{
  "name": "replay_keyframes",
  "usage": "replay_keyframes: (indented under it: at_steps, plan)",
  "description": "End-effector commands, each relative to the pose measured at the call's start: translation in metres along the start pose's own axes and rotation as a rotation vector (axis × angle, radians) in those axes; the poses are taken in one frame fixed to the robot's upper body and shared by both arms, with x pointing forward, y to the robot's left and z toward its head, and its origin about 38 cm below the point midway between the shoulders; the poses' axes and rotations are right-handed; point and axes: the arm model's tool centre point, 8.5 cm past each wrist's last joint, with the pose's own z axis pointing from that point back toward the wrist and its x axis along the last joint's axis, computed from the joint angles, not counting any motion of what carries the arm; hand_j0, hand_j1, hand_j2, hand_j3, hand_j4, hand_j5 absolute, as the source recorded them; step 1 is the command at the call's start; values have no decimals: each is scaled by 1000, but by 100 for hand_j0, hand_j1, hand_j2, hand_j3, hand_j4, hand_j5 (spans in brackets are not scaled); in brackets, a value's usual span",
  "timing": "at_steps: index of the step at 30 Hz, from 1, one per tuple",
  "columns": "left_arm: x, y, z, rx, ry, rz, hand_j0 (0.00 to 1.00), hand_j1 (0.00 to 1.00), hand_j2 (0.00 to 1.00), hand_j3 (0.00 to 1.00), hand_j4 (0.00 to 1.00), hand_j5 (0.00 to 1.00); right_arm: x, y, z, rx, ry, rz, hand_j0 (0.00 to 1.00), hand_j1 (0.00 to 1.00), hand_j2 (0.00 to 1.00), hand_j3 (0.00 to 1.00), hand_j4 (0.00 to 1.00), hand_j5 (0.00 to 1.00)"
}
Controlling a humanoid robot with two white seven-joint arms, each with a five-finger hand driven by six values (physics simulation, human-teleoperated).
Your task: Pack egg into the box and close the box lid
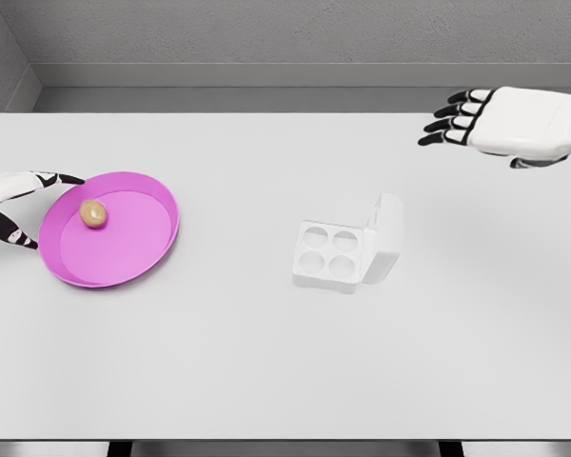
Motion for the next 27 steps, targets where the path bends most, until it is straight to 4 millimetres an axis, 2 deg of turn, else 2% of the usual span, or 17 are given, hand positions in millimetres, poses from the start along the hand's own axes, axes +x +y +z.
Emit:
replay_keyframes:
  at_steps: [1, 3, 5, 7, 9, 11, 12, 13, 14, 15, 16, 20, 27]
  plan:
    - [-1, 0, 1, 2, 1, 6, 100, 100, 100, 100, 100, 100, 2, -1, -1, -1, -4, 1, 100, 100, 100, 100, 100, 100]
    - [-1, 1, 1, 3, 2, 5, 100, 100, 100, 100, 100, 100, 0, -1, 1, -4, -3, -6, 100, 100, 100, 100, 100, 100]
    - [1, 15, 5, 8, 6, -26, 100, 100, 100, 100, 100, 100, 1, 1, 1, -1, -5, -10, 100, 100, 100, 100, 100, 100]
    - [-7, 19, 13, 12, 33, -16, 100, 100, 100, 100, 100, 100, -1, 3, 3, 4, 2, -17, 100, 100, 100, 100, 100, 100]
    - [8, 17, -1, -29, -4, -67, 100, 100, 100, 100, 100, 100, -9, 7, 9, 18, 27, -24, 100, 100, 100, 100, 100, 100]
    - [38, 31, -12, -49, -53, -196, 100, 100, 100, 100, 100, 100, -43, 17, 45, 43, 152, -68, 100, 100, 100, 100, 100, 100]
    - [50, 36, -15, -46, -78, -233, 100, 100, 100, 100, 100, 100, -52, 24, 54, 64, 183, -89, 100, 100, 100, 100, 100, 100]
    - [61, 44, -17, -37, -97, -272, 100, 100, 100, 100, 100, 100, -51, 28, 54, 73, 181, -95, 100, 100, 100, 100, 100, 100]
    - [63, 44, -18, -36, -102, -273, 97, 97, 97, 97, 97, 97, -50, 34, 58, 96, 183, -97, 100, 100, 100, 100, 100, 100]
    - [67, 43, -23, -36, -115, -274, 87, 87, 87, 87, 87, 87, -46, 40, 55, 109, 173, -102, 100, 100, 100, 100, 100, 100]
    - [68, 43, -24, -36, -116, -275, 86, 86, 86, 86, 86, 86, -40, 45, 51, 116, 155, -107, 100, 100, 100, 100, 100, 100]
    - [74, 38, -35, -52, -123, -302, 86, 86, 86, 86, 86, 86, 4, 54, 27, 128, 29, -88, 100, 100, 100, 100, 100, 100]
    - [78, 32, -46, -85, -107, -351, 86, 86, 86, 86, 86, 86, 13, 68, 21, 153, 0, -108, 100, 100, 100, 100, 100, 100]
